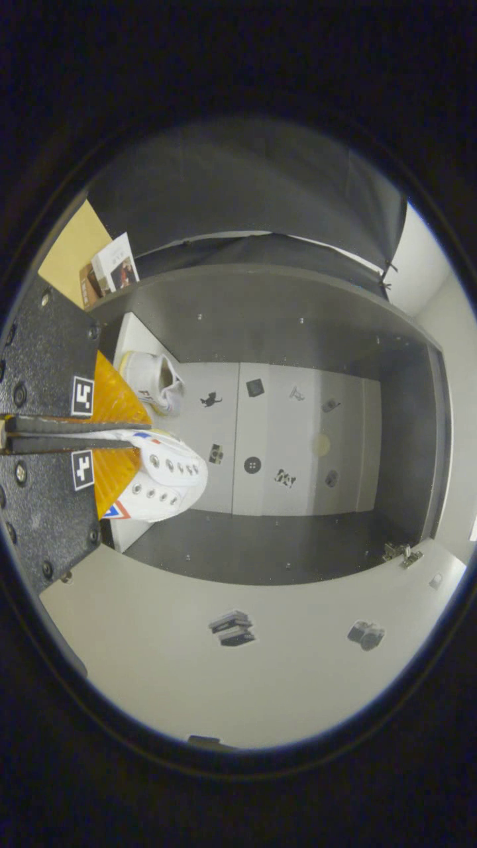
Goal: Open the shoe cabinet door, grab the shoes and put them into the shoe cabinet, then close the shoe cabinet door.
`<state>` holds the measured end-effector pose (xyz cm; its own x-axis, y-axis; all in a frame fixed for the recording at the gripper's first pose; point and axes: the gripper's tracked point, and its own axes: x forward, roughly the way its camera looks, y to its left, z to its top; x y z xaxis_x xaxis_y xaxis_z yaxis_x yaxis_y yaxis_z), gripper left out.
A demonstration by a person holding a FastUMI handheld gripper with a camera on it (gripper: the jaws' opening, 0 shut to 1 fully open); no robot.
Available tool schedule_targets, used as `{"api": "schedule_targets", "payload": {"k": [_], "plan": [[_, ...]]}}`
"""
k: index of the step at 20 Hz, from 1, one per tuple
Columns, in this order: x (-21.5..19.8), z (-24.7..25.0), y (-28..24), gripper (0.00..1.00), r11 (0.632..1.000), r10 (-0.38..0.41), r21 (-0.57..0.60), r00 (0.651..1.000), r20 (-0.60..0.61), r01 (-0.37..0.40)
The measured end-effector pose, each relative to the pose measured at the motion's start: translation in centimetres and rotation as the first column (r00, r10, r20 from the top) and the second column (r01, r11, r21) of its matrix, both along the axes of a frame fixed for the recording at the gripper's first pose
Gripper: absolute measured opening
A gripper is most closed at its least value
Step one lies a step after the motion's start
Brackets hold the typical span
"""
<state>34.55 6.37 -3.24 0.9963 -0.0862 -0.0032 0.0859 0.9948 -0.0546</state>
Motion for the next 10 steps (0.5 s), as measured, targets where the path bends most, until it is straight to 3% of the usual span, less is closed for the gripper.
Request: {"api": "schedule_targets", "payload": {"k": [2, 6, 10], "plan": [[1.9, 1.2, -0.6, 0.06, 0.998, -0.012, 0.055, 1.000, -0.001, 0.012], [6.2, 1.7, -3.3, 0.06, 0.997, -0.071, 0.039, 0.997, -0.014, 0.072], [10.9, 1.0, -5.1, 0.06, 0.995, -0.083, 0.042, 0.995, -0.063, 0.085]]}}
